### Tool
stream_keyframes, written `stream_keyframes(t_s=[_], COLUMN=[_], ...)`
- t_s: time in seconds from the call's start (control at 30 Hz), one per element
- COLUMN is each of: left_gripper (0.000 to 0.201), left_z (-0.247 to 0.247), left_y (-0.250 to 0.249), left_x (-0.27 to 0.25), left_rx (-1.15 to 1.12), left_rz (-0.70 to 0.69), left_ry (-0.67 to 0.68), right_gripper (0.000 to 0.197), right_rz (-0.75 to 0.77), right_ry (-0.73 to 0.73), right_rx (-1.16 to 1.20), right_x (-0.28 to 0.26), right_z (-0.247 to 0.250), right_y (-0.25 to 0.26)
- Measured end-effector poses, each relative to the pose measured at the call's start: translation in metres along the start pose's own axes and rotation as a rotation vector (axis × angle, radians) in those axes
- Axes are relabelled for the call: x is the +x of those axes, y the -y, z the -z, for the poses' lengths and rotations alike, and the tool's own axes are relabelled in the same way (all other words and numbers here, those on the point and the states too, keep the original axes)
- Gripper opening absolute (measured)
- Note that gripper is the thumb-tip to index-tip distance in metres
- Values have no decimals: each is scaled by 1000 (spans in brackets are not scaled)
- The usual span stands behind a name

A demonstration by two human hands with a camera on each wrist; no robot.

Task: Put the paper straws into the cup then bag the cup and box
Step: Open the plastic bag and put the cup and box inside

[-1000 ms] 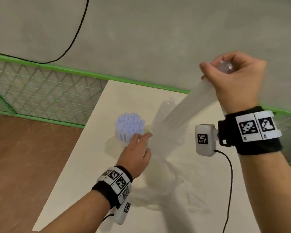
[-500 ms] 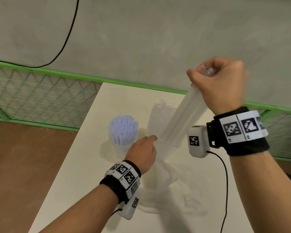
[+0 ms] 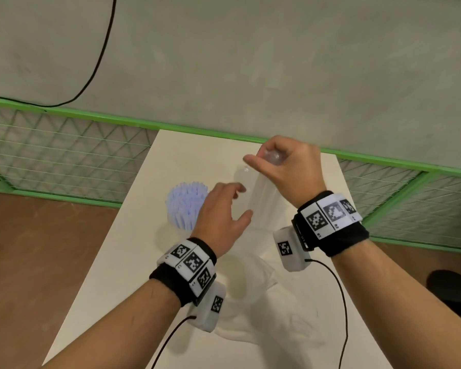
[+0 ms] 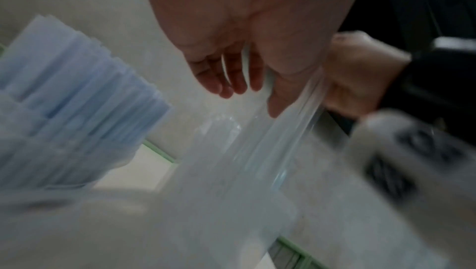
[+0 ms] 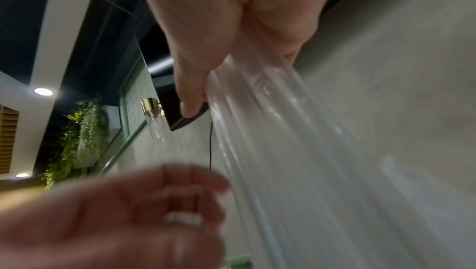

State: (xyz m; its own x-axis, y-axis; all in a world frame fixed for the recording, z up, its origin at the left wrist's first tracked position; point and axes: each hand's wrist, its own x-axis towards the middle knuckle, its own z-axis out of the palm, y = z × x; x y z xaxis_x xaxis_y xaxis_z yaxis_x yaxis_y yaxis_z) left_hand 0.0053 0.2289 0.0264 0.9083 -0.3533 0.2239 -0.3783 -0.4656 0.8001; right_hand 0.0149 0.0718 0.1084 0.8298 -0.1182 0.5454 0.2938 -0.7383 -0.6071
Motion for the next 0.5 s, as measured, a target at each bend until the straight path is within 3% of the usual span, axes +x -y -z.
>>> stream_keyframes(t_s=[0.23, 0.37, 0.5], left_gripper=[80, 81, 66], left_z=[-3, -4, -10], left_y=[-11, -8, -2], left_x=[27, 29, 26], left_rx=[-364, -299, -143], left_rz=[-40, -68, -197], left_ry=[56, 60, 111], right_gripper=[28, 45, 41], right_rz=[14, 43, 95], right_ry=[131, 185, 247], right_rx=[41, -4, -62], right_x=[-34, -50, -55], right_z=[-15, -21, -18], right_y=[-30, -44, -53])
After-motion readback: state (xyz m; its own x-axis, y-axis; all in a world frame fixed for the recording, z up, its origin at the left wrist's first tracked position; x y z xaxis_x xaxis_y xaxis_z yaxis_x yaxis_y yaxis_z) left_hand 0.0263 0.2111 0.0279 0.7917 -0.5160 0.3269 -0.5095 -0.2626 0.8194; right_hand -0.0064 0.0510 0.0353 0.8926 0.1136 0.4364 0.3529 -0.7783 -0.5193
